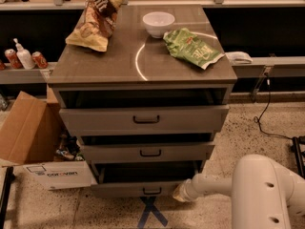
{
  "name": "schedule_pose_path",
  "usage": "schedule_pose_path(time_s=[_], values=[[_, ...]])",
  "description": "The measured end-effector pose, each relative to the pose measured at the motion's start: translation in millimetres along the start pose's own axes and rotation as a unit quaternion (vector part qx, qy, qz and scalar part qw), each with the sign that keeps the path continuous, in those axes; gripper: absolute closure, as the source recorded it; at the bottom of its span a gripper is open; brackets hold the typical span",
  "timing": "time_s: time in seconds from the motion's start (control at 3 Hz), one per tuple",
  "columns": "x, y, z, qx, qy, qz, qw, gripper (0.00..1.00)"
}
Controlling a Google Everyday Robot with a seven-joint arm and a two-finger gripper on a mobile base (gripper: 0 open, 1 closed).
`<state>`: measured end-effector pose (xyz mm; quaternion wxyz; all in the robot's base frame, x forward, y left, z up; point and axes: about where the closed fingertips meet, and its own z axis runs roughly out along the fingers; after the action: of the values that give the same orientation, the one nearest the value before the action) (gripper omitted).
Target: Close bottom drawer
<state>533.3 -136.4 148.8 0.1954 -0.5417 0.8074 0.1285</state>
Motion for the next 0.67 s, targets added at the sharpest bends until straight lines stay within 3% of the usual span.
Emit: schedule_pose_path(time_s=[0.67], values=[[-25,-35,14,0.028,-0.009,-0.024,0.9993,1.0]])
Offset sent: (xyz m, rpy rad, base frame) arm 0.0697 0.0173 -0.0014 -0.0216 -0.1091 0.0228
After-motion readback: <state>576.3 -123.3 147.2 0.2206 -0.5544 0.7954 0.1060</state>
